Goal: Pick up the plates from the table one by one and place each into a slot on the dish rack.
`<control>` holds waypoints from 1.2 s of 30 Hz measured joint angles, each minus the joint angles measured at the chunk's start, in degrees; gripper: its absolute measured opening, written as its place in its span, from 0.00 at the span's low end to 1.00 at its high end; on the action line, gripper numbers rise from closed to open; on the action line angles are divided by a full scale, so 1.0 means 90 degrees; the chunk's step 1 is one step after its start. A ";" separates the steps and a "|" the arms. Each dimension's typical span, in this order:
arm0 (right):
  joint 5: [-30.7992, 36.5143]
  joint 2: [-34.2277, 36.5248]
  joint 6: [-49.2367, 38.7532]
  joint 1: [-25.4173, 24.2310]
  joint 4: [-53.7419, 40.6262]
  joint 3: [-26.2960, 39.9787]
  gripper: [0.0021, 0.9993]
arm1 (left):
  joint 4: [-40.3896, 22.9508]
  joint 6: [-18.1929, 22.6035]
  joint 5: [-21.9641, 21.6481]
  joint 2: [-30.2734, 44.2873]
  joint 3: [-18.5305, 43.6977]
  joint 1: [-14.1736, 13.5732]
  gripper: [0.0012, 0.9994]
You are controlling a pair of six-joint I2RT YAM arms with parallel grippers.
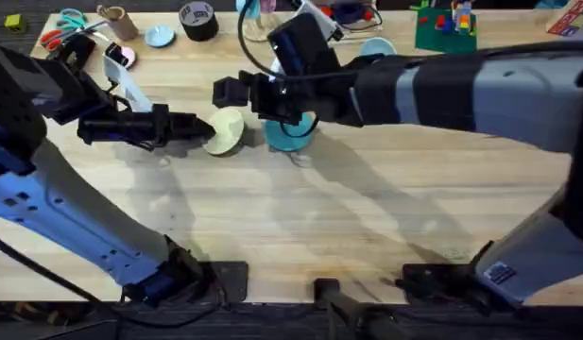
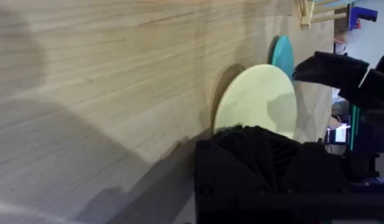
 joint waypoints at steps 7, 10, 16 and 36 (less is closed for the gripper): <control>0.0051 0.0272 0.0336 0.0239 0.0057 0.0002 0.99 | 0.0002 0.0000 0.0000 0.0000 0.0000 0.0000 0.04; 0.0215 0.0326 0.0382 0.0363 0.0061 0.0004 0.99 | 0.0002 0.0000 -0.0001 -0.0001 0.0000 0.0000 0.04; 0.0344 0.0372 0.0469 0.0571 0.0055 0.0123 0.99 | 0.0002 0.0000 -0.0001 -0.0001 0.0000 0.0000 0.04; 0.0781 0.0826 0.0500 0.0624 -0.0099 0.0602 0.35 | 0.0007 0.0000 0.0004 0.0000 0.0000 0.0010 0.04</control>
